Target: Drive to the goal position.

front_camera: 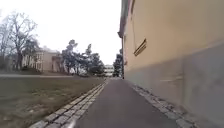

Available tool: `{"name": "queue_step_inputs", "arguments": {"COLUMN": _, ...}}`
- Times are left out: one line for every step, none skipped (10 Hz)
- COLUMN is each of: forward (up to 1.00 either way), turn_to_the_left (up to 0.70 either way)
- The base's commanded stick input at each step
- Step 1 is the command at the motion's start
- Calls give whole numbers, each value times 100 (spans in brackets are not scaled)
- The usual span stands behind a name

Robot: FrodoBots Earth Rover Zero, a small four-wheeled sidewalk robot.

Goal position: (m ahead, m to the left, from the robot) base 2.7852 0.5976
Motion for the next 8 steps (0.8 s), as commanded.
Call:
{"name": "queue_step_inputs", "arguments": {"forward": 100, "turn_to_the_left": 0}}
{"name": "queue_step_inputs", "arguments": {"forward": 100, "turn_to_the_left": 0}}
{"name": "queue_step_inputs", "arguments": {"forward": 100, "turn_to_the_left": 0}}
{"name": "queue_step_inputs", "arguments": {"forward": 100, "turn_to_the_left": 0}}
{"name": "queue_step_inputs", "arguments": {"forward": 100, "turn_to_the_left": 0}}
{"name": "queue_step_inputs", "arguments": {"forward": 100, "turn_to_the_left": 0}}
{"name": "queue_step_inputs", "arguments": {"forward": 100, "turn_to_the_left": 0}}
{"name": "queue_step_inputs", "arguments": {"forward": 100, "turn_to_the_left": 0}}
